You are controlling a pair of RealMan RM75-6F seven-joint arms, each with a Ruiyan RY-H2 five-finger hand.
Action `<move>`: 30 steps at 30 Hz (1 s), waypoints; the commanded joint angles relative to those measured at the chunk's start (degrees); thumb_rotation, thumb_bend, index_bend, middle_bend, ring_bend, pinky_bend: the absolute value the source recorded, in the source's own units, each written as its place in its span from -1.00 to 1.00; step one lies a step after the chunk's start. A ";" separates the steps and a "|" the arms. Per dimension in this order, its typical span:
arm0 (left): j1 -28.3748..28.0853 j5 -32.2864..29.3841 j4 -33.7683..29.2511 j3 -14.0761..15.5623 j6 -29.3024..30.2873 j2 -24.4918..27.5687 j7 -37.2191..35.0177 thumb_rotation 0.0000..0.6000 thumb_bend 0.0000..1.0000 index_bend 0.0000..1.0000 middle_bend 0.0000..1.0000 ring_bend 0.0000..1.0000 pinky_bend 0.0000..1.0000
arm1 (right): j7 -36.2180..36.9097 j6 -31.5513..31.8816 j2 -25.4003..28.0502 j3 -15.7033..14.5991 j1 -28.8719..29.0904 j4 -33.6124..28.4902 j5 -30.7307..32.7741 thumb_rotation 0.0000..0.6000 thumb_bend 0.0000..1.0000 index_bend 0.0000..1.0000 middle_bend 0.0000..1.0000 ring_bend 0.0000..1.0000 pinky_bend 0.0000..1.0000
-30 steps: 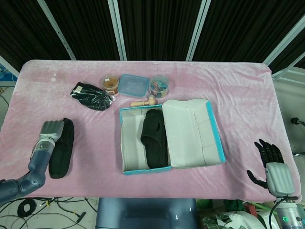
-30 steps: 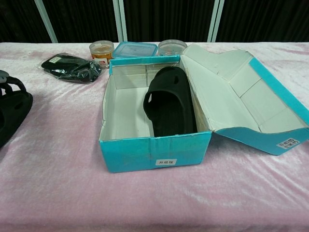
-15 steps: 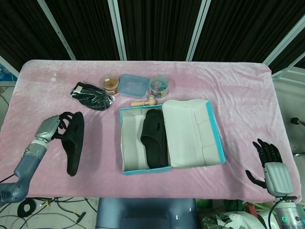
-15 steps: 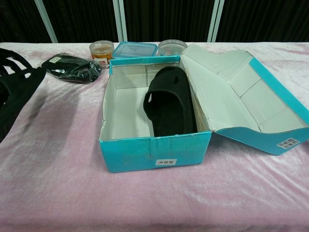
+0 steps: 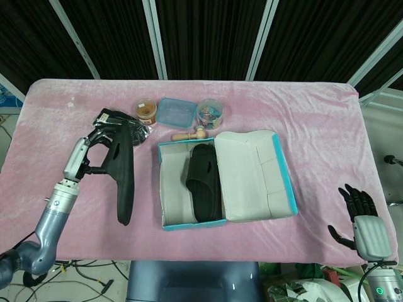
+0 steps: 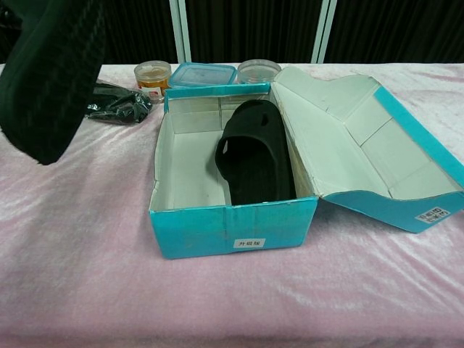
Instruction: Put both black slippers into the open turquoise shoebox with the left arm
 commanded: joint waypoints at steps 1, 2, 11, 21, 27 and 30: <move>-3.09 -0.80 -0.73 -3.13 5.80 -7.86 8.85 1.00 -1.00 -0.47 0.06 -0.07 -0.13 | 0.16 0.12 0.01 -0.02 -0.11 0.10 0.05 1.00 -0.60 -1.00 -0.97 -1.00 -0.92; -3.84 -0.58 0.14 -3.38 6.68 -9.54 10.27 1.00 -1.00 -0.47 0.06 -0.07 -0.13 | 0.24 0.16 0.00 -0.04 -0.18 0.14 0.09 1.00 -0.60 -1.00 -0.97 -1.00 -0.92; -9.39 2.05 11.66 -2.57 10.53 -21.77 13.94 1.00 -1.00 -0.46 0.06 -0.07 -0.13 | 0.94 0.63 0.25 -0.02 -0.77 0.57 0.62 1.00 -0.60 -1.00 -0.96 -1.00 -0.92; -11.68 3.79 24.69 0.65 11.97 -29.49 13.75 1.00 -1.00 -0.46 0.07 -0.07 -0.13 | 1.57 0.91 0.39 -0.04 -1.19 0.91 0.82 1.00 -0.60 -1.00 -0.97 -1.00 -0.92; -11.27 3.59 28.87 2.34 12.09 -31.67 11.85 1.00 -1.00 -0.47 0.07 -0.07 -0.13 | 1.54 0.74 0.27 -0.07 -1.13 0.98 0.70 1.00 -0.60 -1.00 -0.97 -1.00 -0.92; -11.02 3.52 30.60 3.14 11.99 -32.50 11.16 1.00 -1.00 -0.47 0.07 -0.07 -0.13 | 1.49 0.82 0.31 -0.07 -1.21 0.91 0.69 1.00 -0.60 -1.00 -0.97 -1.00 -0.92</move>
